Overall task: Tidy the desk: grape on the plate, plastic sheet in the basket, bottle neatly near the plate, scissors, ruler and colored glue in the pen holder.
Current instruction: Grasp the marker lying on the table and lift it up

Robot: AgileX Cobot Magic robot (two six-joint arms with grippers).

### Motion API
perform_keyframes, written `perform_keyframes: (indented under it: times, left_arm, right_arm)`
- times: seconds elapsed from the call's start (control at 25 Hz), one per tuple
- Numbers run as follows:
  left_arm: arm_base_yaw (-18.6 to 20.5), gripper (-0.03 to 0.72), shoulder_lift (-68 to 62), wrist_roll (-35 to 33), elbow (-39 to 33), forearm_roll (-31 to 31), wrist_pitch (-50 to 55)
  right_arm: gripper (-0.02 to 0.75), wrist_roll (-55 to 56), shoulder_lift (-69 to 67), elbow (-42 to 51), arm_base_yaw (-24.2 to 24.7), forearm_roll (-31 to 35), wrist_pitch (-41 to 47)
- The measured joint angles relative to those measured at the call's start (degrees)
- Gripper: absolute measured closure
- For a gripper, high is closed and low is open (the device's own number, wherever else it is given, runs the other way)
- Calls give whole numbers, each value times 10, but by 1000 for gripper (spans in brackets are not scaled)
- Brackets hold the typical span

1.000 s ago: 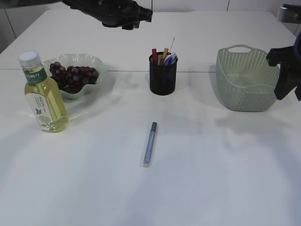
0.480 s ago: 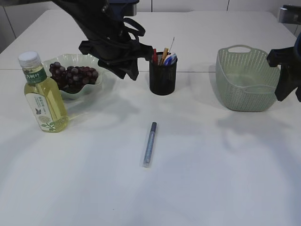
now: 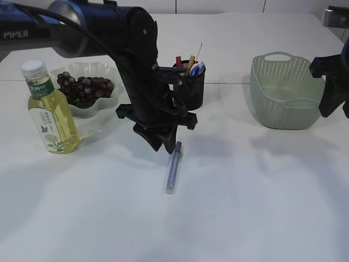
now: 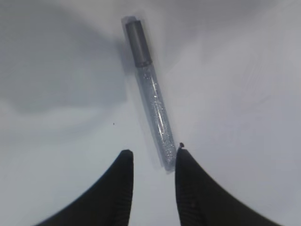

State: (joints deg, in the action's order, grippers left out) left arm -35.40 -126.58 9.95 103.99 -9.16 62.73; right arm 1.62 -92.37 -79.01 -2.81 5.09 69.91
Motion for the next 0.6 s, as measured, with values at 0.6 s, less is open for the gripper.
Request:
perform_keyframes:
  times: [0.6]
  left_arm:
    - [-3,449,-92,0,107,-6,16]
  right_arm:
    - [393,0,0,0,0,0,1]
